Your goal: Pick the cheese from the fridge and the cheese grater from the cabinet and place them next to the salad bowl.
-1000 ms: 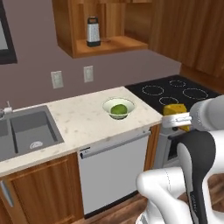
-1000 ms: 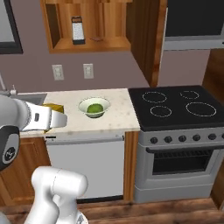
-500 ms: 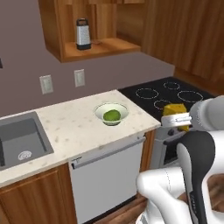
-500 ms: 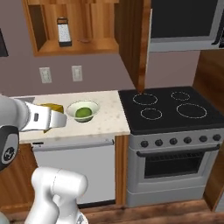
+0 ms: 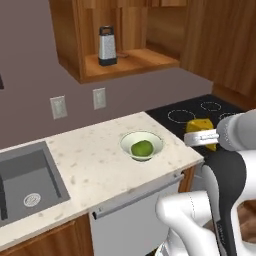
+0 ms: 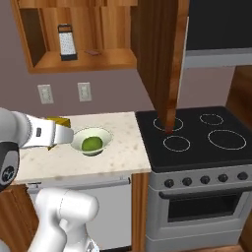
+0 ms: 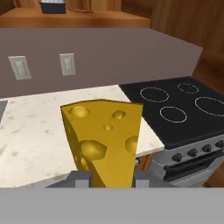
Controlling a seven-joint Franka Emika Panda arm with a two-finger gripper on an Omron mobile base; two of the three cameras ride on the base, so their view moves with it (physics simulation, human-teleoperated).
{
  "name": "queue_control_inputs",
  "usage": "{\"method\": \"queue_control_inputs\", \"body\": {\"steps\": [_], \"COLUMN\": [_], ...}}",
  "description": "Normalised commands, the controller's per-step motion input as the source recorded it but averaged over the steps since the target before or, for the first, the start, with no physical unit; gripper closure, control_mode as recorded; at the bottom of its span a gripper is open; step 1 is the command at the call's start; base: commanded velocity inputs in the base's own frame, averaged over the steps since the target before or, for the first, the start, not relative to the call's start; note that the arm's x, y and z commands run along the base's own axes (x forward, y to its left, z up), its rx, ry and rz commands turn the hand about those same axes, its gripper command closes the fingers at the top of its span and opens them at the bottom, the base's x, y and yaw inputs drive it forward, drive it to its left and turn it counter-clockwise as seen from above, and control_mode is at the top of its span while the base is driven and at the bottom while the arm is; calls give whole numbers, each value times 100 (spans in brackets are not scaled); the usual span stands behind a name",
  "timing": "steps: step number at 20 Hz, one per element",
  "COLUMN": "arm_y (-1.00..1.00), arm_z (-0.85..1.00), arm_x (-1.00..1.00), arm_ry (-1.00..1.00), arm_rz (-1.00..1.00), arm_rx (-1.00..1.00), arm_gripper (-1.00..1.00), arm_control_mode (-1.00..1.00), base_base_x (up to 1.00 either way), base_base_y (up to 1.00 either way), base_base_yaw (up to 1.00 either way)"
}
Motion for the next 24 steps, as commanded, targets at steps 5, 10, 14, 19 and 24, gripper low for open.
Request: {"method": "queue_control_inputs", "body": {"steps": [5,10,14,19,24], "arm_y": [0,0,0,0,0], "arm_z": [0,0,0,0,0], "arm_x": [0,0,0,0,0], "arm_ry": [0,0,0,0,0], "arm_rz": [0,0,0,0,0], "arm_rx": [0,0,0,0,0], "arm_gripper": [100,100,100,100,100], "arm_control_mode": [100,100,100,100,100], "base_base_x": [100,92,78,74,46], "base_base_y": [-49,11,85,47,100], "base_base_yaw": [4,0,3,-3,-24]}}
